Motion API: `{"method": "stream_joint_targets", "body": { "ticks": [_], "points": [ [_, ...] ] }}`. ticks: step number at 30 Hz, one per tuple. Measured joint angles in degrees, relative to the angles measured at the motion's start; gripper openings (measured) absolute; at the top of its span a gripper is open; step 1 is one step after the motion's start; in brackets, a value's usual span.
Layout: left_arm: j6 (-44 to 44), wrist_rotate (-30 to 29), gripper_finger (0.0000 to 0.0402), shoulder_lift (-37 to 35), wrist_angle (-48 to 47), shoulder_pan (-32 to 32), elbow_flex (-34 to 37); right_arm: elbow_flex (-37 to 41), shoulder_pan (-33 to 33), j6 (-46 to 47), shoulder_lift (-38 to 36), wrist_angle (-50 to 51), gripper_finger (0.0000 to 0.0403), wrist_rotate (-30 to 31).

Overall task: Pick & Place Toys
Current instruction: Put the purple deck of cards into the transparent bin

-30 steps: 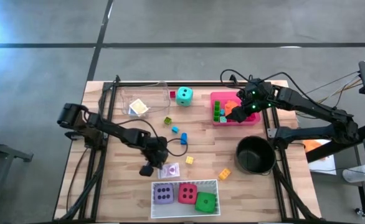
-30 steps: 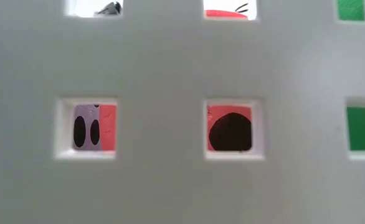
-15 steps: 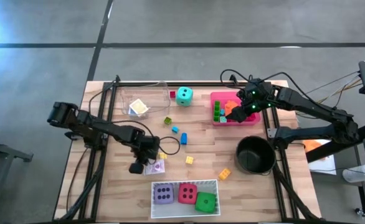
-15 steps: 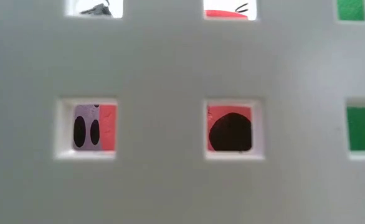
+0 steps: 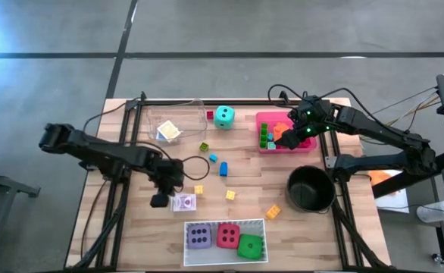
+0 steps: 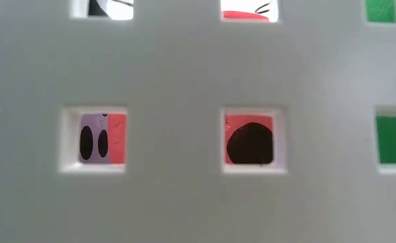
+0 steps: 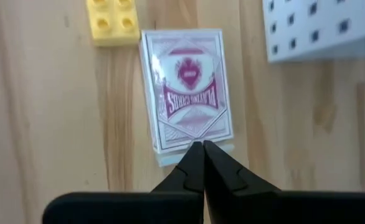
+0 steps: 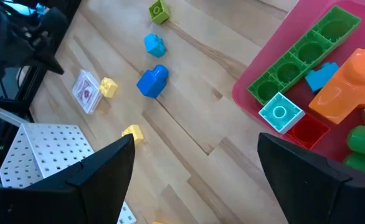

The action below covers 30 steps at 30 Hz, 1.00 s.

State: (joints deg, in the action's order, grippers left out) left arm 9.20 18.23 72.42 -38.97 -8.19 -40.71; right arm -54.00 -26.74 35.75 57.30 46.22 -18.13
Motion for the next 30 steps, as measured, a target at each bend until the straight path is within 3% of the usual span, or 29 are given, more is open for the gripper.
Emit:
{"method": "stream_joint_targets", "body": {
  "ticks": [4,7,16,20,24,30],
  "points": [
    [4.1,-1.5,0.0006,-1.5,0.2,-0.4,0.0,0.0,0.3,-0.1,0.0,-0.1,0.0329,0.0],
    [6.1,-1.9,0.0037,-1.4,1.1,-1.4,0.0,0.0,1.0,0.0,0.0,-0.1,0.0329,0.0],
    [8.2,-3.0,0.0227,-1.3,5.1,-2.1,-0.1,0.0,4.7,0.1,0.0,-0.2,0.0329,0.1],
    [14.2,-10.6,0.0287,-1.3,4.9,-3.5,-0.1,0.0,5.6,-0.1,0.0,-0.2,0.0329,1.2],
    [19.3,-16.1,0.0314,-1.3,5.0,-6.0,-0.1,0.0,5.9,-0.1,0.0,-0.2,0.0329,3.1],
    [23.8,-19.9,0.0319,-1.3,6.6,-11.5,-0.1,0.0,5.9,-0.1,0.0,-0.3,0.0329,3.2]
  ]
}}
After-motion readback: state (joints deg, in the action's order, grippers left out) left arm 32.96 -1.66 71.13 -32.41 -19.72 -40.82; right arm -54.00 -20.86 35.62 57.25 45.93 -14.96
